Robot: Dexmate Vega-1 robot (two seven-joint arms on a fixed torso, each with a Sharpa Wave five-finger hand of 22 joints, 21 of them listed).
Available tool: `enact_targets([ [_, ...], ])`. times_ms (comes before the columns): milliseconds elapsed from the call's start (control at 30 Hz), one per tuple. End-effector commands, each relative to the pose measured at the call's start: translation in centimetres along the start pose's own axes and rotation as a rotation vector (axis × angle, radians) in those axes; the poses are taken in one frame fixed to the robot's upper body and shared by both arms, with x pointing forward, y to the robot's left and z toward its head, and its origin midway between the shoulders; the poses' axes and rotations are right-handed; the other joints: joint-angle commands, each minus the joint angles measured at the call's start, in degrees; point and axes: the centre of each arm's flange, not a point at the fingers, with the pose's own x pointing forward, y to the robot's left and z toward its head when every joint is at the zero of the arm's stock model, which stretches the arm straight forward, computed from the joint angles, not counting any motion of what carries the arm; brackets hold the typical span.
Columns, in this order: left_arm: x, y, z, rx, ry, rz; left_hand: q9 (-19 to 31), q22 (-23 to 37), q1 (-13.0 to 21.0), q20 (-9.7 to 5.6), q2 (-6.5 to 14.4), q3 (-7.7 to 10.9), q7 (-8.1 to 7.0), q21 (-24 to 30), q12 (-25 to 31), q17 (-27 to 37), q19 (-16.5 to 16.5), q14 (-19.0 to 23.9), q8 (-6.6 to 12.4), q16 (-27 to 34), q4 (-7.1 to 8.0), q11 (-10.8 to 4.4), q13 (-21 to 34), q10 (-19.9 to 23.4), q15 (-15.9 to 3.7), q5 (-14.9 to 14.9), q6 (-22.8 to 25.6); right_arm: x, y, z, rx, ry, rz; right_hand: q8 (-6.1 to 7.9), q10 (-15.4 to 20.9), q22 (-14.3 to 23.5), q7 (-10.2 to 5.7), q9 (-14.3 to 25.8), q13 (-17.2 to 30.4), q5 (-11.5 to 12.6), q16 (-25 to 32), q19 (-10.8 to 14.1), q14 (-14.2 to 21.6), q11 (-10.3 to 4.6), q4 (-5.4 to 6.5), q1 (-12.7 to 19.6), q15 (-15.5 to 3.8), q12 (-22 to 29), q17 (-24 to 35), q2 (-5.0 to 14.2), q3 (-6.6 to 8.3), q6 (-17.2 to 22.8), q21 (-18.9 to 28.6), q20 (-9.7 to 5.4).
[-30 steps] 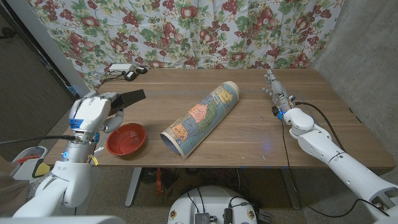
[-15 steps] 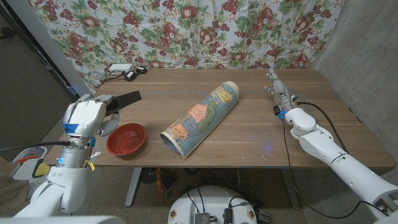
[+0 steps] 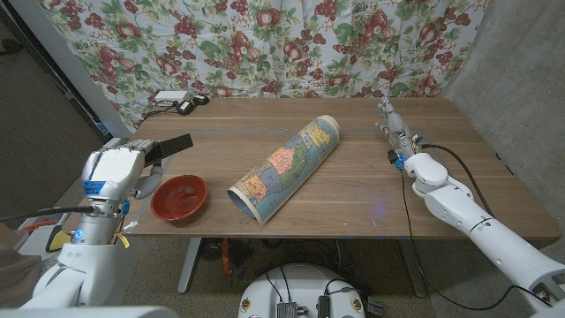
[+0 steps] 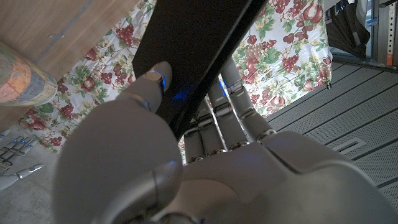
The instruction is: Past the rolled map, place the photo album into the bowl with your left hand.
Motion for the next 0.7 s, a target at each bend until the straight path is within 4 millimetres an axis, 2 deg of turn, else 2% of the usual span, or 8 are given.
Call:
enact_targets([
  [33,0.1,-0.4,-1.4,0.055,-0.061,-0.037,0.0,-0.2,0.4,-1.26,-1.2,1.65,-1.67,0.3,0.2,0.0,0.0,1.0,1.6,-0.2,1.3,-3.71,-0.3,4.8,-6.33,0.7,7.0,-0.2,-0.3,0.2,-0.005,-0.001,-0.008,0.15,0.0,0.2,-0.24,0.2,0.2,0.2,0.0,0.3,-0.2,-0.4,-0.08,0.3,-0.54,-0.1,-0.1,0.19,-0.21,0.2,0.1,0.08],
  [700,0.7,-1.1,-3.1,0.09,-0.176,-0.049,-0.8,-0.7,0.1,-1.06,-1.6,1.28,-1.71,0.3,-0.3,-0.3,-0.5,1.4,0.92,-0.6,1.77,-4.02,0.0,4.8,-6.41,1.9,6.8,-1.2,-0.4,0.2,-0.01,0.002,-0.025,0.13,0.1,0.2,-0.23,0.2,0.2,0.2,0.0,0.3,-0.2,-0.32,-0.11,0.3,-0.49,-0.1,-0.1,0.23,-0.26,0.2,0.1,0.07],
])
